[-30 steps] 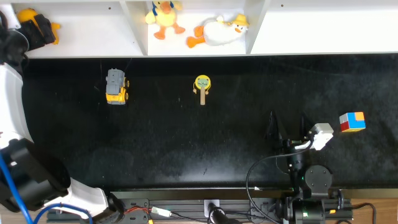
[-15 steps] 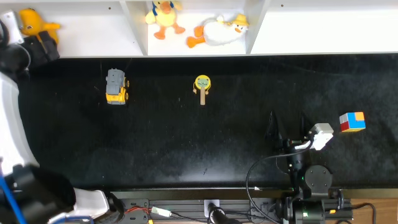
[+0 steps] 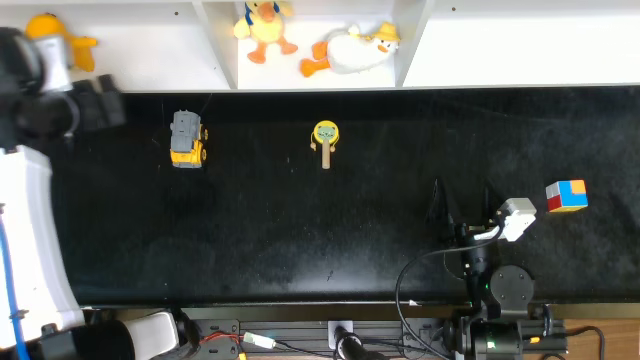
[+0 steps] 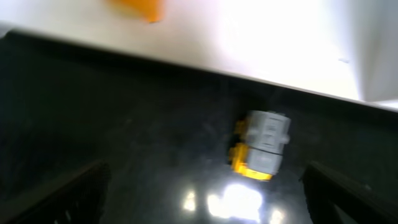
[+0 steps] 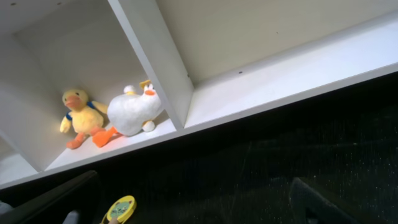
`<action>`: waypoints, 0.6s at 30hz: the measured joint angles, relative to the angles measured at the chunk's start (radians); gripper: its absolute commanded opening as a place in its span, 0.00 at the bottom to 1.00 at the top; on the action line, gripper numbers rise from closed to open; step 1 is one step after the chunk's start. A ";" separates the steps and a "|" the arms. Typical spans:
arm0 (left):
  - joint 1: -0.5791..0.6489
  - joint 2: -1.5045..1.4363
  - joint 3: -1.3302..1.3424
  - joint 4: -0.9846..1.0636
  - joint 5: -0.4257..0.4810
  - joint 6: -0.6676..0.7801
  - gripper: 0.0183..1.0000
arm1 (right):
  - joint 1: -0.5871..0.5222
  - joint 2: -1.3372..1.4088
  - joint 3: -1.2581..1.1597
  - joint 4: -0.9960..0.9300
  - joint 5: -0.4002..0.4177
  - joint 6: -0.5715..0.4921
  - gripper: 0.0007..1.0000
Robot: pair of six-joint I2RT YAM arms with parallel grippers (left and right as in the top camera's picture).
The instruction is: Store Toys
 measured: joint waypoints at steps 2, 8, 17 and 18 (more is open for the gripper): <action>-0.062 0.000 -0.009 0.011 -0.010 0.003 1.00 | 0.000 0.000 0.000 0.000 0.000 0.000 0.99; -0.163 -0.003 -0.154 0.091 -0.024 -0.009 1.00 | 0.000 0.000 0.000 0.000 0.000 0.000 1.00; -0.167 -0.003 -0.455 0.339 -0.024 -0.039 1.00 | 0.000 0.000 0.000 0.000 0.000 0.000 1.00; -0.167 -0.003 -0.481 0.364 -0.016 -0.039 1.00 | 0.000 0.000 0.000 0.000 0.000 0.000 1.00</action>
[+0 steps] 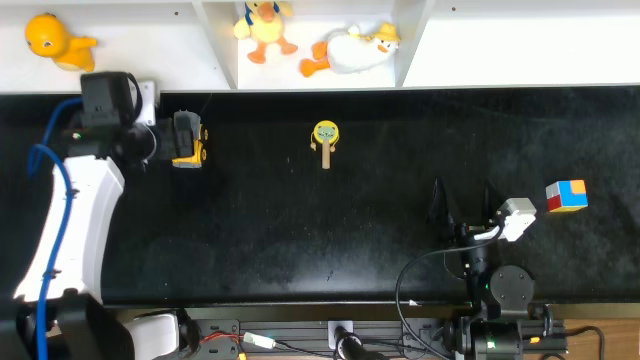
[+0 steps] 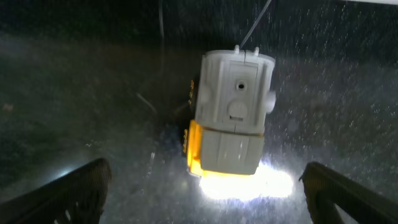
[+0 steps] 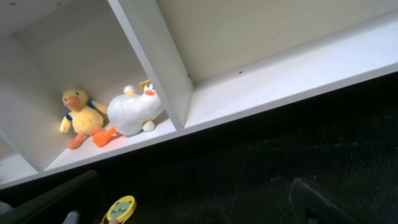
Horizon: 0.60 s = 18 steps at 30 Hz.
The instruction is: Store Toys
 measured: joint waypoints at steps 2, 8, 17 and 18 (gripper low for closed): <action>0.000 0.000 -0.040 0.037 0.016 -0.001 1.00 | 0.000 0.000 0.000 0.000 0.000 0.000 1.00; 0.000 0.000 -0.118 0.130 0.043 -0.011 1.00 | 0.000 0.000 0.000 0.000 0.000 0.000 0.99; 0.000 0.045 -0.130 0.170 0.049 0.000 1.00 | 0.000 0.000 0.000 0.000 0.000 0.000 1.00; 0.000 0.055 -0.130 0.171 0.049 0.006 1.00 | 0.000 0.000 0.000 0.000 0.000 0.000 1.00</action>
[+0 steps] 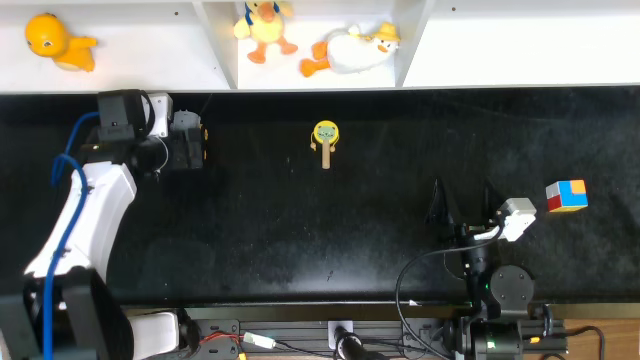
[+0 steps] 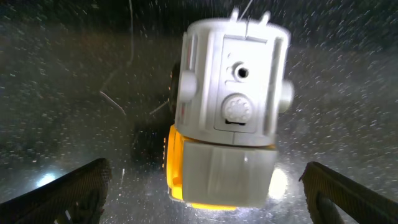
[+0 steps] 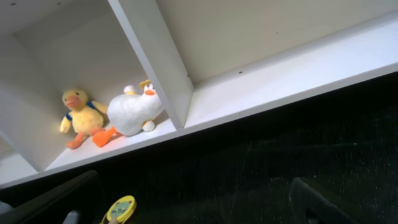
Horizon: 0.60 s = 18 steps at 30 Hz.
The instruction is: Store Toys
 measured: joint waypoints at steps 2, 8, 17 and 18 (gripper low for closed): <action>0.000 0.026 0.000 0.000 0.000 0.007 1.00 | 0.000 0.000 0.000 0.000 0.000 0.000 1.00; 0.000 0.065 -0.004 -0.001 -0.009 0.015 0.99 | 0.000 0.000 0.000 0.000 0.000 0.000 0.99; 0.000 0.066 -0.028 0.037 -0.016 0.029 0.93 | 0.000 0.000 0.000 0.000 0.000 -0.001 1.00; 0.000 0.066 -0.036 0.037 -0.017 0.029 0.93 | 0.000 0.000 0.000 0.000 0.000 0.000 1.00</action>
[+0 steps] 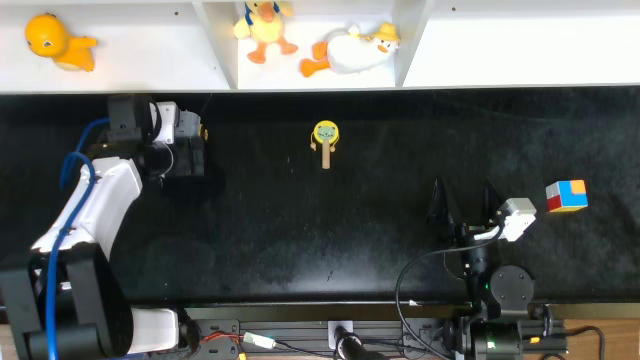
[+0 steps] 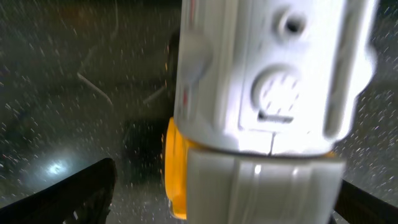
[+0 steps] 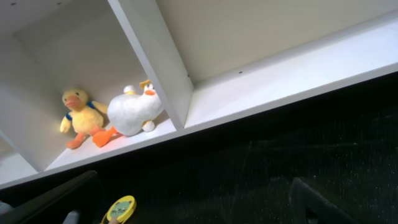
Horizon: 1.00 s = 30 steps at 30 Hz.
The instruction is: Store Toys
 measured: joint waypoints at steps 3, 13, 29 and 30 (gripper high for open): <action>0.000 0.000 -0.008 0.011 -0.003 0.000 0.93 | 0.000 0.000 0.000 -0.001 0.000 0.000 1.00; 0.000 0.039 -0.008 0.101 0.029 0.000 0.90 | 0.000 0.000 0.000 0.000 0.000 0.000 1.00; -0.033 0.048 -0.008 0.116 0.037 0.006 0.48 | 0.000 0.000 0.000 0.000 0.000 0.000 1.00; -0.033 0.048 -0.009 0.116 0.037 0.006 0.46 | 0.000 0.000 0.000 -0.001 0.000 0.000 1.00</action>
